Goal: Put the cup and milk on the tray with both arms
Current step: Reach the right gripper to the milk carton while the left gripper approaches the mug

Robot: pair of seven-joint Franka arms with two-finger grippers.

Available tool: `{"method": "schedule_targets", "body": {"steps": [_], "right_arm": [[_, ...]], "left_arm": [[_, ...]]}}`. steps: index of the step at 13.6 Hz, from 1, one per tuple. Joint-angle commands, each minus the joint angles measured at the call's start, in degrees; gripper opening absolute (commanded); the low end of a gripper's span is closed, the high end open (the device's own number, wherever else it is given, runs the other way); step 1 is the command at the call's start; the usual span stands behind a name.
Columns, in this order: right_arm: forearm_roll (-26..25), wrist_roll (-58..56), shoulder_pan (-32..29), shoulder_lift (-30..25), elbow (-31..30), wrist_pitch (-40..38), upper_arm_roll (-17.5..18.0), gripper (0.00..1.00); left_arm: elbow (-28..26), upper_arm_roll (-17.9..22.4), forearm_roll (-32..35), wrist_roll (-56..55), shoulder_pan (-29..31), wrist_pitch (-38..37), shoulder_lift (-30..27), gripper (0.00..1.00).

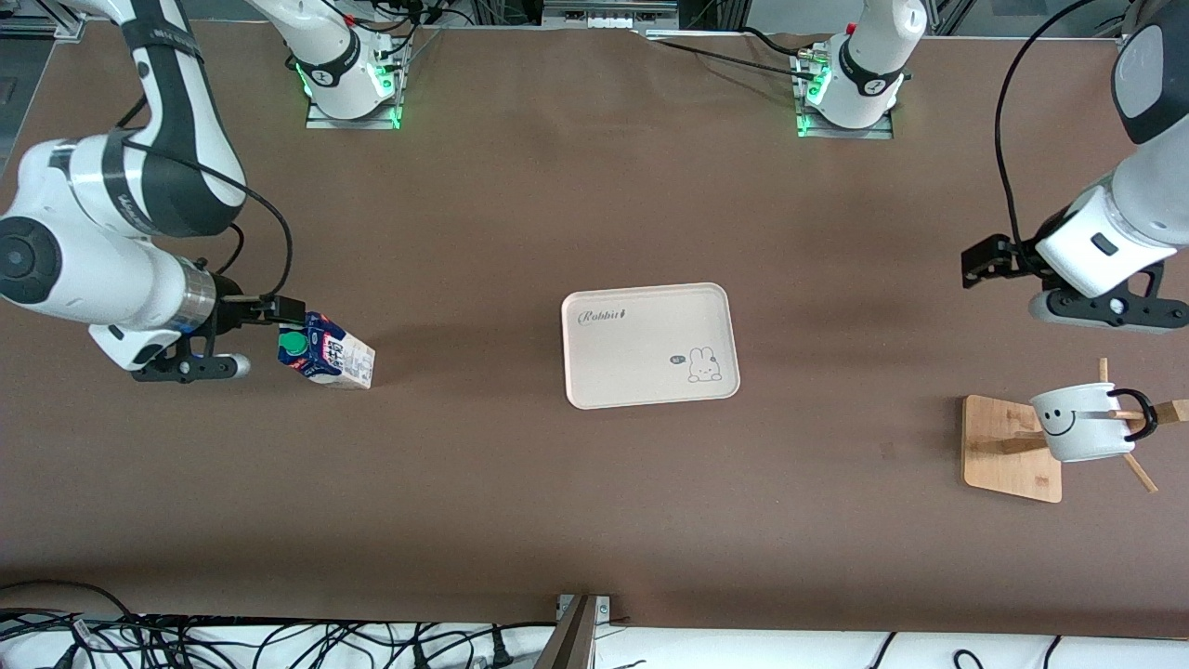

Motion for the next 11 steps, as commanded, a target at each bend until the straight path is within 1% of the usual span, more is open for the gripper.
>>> {"method": "schedule_targets", "body": {"steps": [1, 3, 4, 5, 7, 9, 11], "right_arm": [[0.5, 2.6, 0.7, -1.3, -5.0, 6.1, 0.1, 1.00], [0.4, 2.7, 0.8, -0.6, -6.3, 8.8, 0.0, 1.00], [0.5, 2.7, 0.7, -0.1, -6.3, 9.0, 0.0, 1.00], [0.5, 2.9, 0.8, 0.4, -6.4, 9.6, 0.0, 1.00], [0.3, 3.6, 0.8, 0.6, -7.6, 11.3, 0.0, 1.00], [0.3, 3.6, 0.8, 0.6, -8.6, 12.2, 0.0, 1.00], [0.2, 3.6, 0.8, 0.6, -9.5, 13.2, 0.0, 0.99]], "left_arm": [[-4.0, -0.2, 1.5, -0.4, 4.3, 12.3, 0.6, 1.00], [-9.9, -0.3, 0.8, -1.9, 6.2, 16.7, -1.8, 1.00], [-14.2, -0.3, 0.8, -5.9, 6.3, 19.3, -4.0, 1.00], [-19.0, -0.4, 0.8, -10.6, 6.9, 23.6, -6.2, 1.00], [-26.7, -0.5, -0.4, -13.5, 9.2, 34.3, -8.6, 1.00], [-29.2, -0.5, -4.8, -13.5, 10.5, 41.9, -8.3, 1.00], [-29.9, -0.5, -10.7, -13.5, 10.7, 46.1, -6.9, 1.00]]}}
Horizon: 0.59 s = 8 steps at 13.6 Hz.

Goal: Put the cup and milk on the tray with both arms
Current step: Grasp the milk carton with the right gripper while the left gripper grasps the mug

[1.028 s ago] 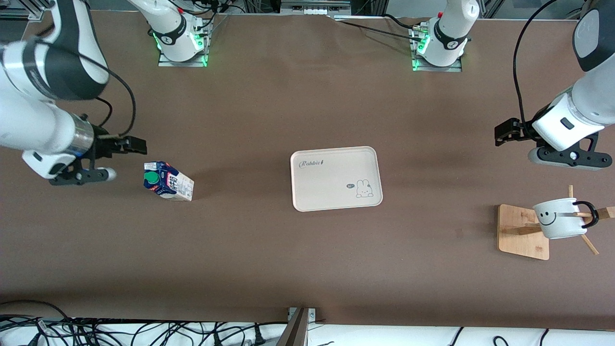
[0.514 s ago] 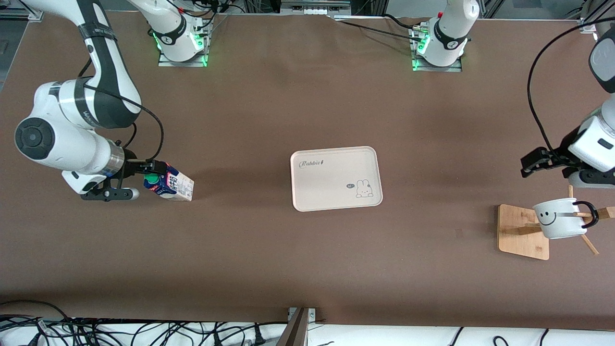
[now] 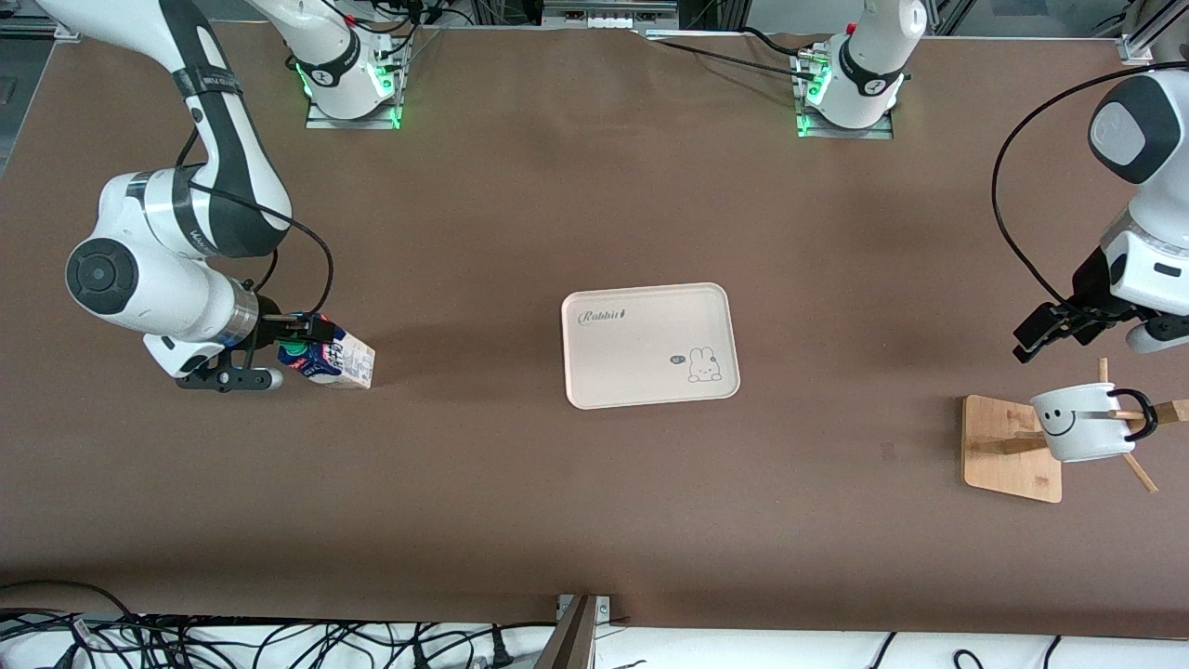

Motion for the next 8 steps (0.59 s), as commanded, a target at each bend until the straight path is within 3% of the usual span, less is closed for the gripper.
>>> {"method": "schedule_targets", "body": {"steps": [1, 5, 7, 8], "right_arm": [[0.2, 0.9, 0.1, -0.7, -1.7, 1.6, 0.0, 0.97], [0.0, 0.9, 0.1, -0.7, -2.3, 1.8, 0.0, 0.74], [0.0, 0.8, 0.1, -0.6, -2.2, 1.8, 0.0, 0.50], [0.0, 0.8, 0.1, -0.6, -2.2, 1.8, 0.0, 0.43]], "left_arm": [[-2.3, -0.6, -6.2, 0.0, 0.8, 5.2, 0.1, 1.00], [-0.9, -0.7, -6.6, 3.4, 1.4, 14.3, 4.4, 1.00], [-0.4, -0.7, -6.7, 3.7, 1.9, 15.7, 5.5, 1.00], [0.6, -0.8, -6.8, 3.7, 2.2, 16.0, 6.5, 1.00]]}}
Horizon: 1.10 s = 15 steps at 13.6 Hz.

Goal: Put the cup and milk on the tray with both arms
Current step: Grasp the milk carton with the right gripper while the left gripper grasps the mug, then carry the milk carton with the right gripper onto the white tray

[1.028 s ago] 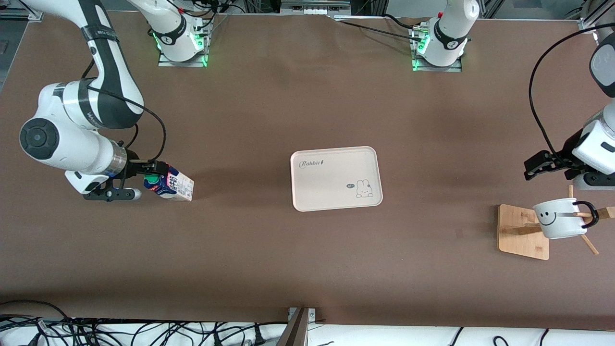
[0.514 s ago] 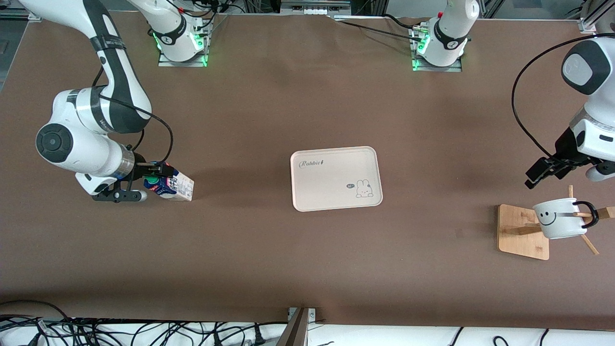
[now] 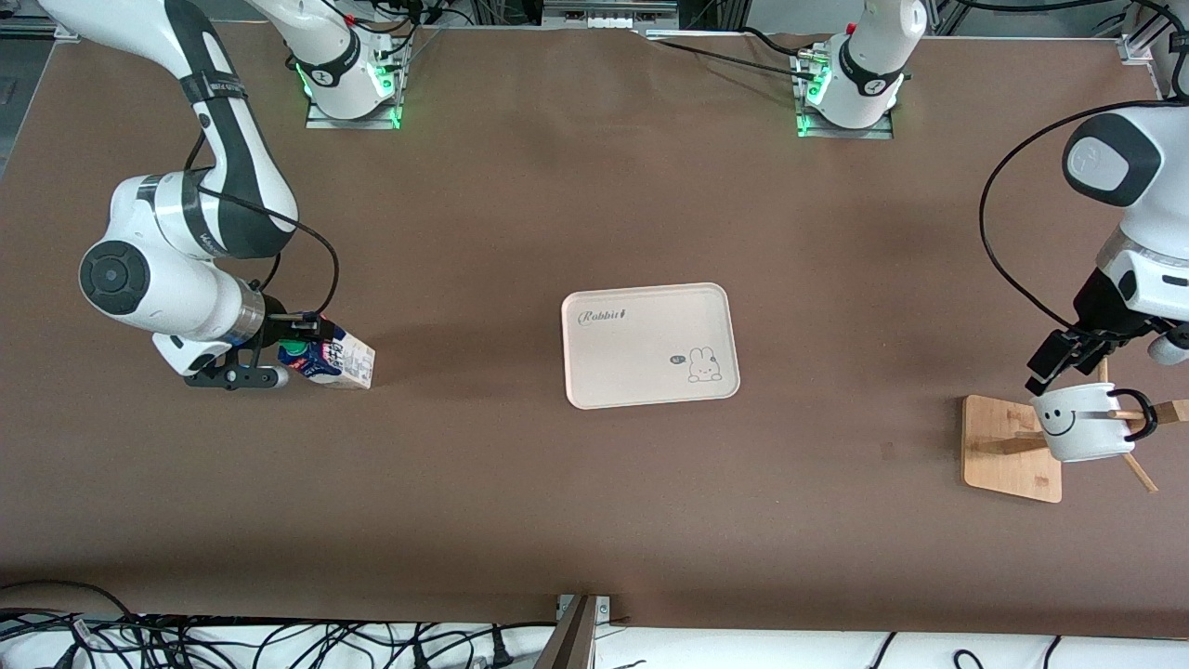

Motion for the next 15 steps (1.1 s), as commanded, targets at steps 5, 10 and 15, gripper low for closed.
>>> {"method": "schedule_targets", "body": {"steps": [5, 10, 15], "right_arm": [[0.5, 5.6, 3.6, -0.8, 2.3, -1.2, 0.2, 0.41], [6.6, 20.5, 15.2, 0.0, 10.2, -6.6, 0.6, 0.41], [8.9, 31.6, 29.3, 7.1, 19.9, -5.6, 0.6, 0.41]], "left_arm": [[3.7, -0.7, -5.1, 2.5, 1.3, 0.8, 3.3, 0.65], [3.7, -0.8, -5.1, 2.5, 1.3, 0.5, 2.9, 0.27], [3.7, -0.9, -5.1, 2.5, 1.3, -1.2, 2.0, 0.07]]}}
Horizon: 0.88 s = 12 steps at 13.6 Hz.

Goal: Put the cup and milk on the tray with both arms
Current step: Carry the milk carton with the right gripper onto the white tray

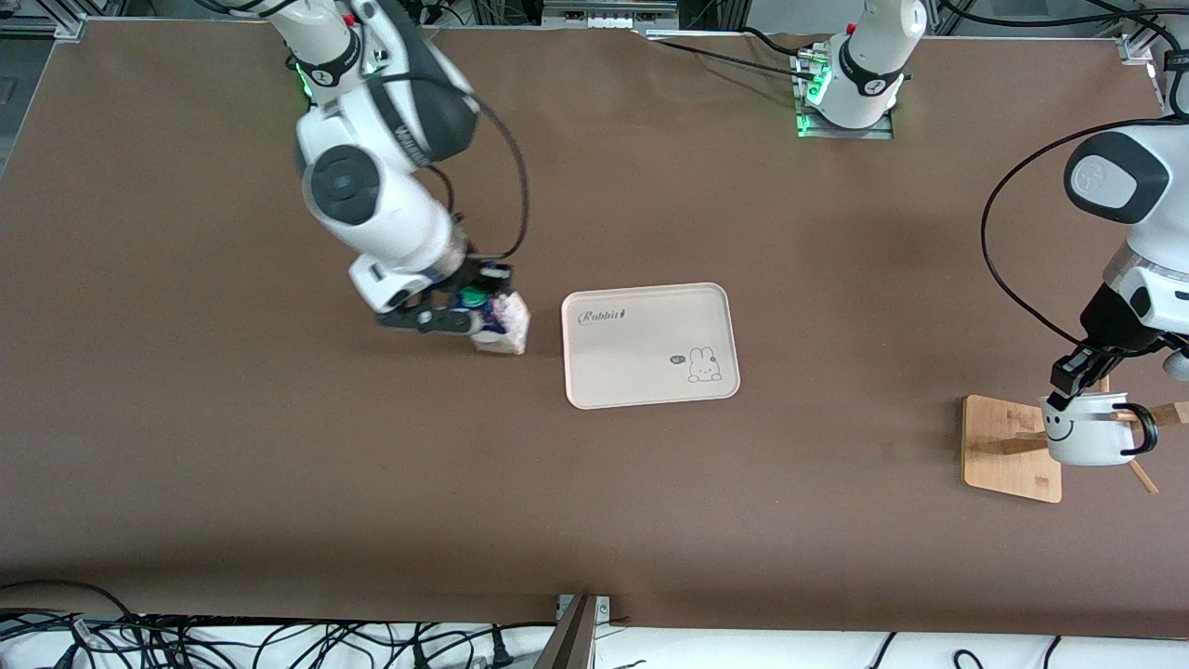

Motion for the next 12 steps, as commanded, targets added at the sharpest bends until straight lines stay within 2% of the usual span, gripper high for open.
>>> {"method": "schedule_targets", "body": {"steps": [1, 3, 6, 10, 12], "right_arm": [[0.7, 4.3, 5.6, 6.4, 8.3, 0.1, -0.6, 0.41], [0.3, 6.2, 9.0, 9.4, 10.9, 3.8, -0.7, 0.41], [-0.9, 6.4, 10.2, 11.7, 11.5, 7.3, -0.9, 0.41], [-3.0, 5.8, 10.1, 12.7, 11.4, 7.7, -0.9, 0.41], [-3.2, 5.9, 10.1, 12.8, 11.3, 7.7, -0.9, 0.41]], "left_arm": [[0.9, -0.2, -1.6, 2.0, 0.7, -1.8, -0.5, 0.05], [0.9, -0.4, -1.6, 2.0, 0.7, -2.0, -0.7, 0.02], [1.0, -0.6, -1.6, 1.8, 0.2, -5.1, -2.2, 0.00], [1.3, -2.3, -0.9, 1.5, -0.1, -13.6, -5.7, 0.00], [3.1, -5.0, -0.8, 1.4, -0.1, -19.2, -6.6, 0.00]]}}
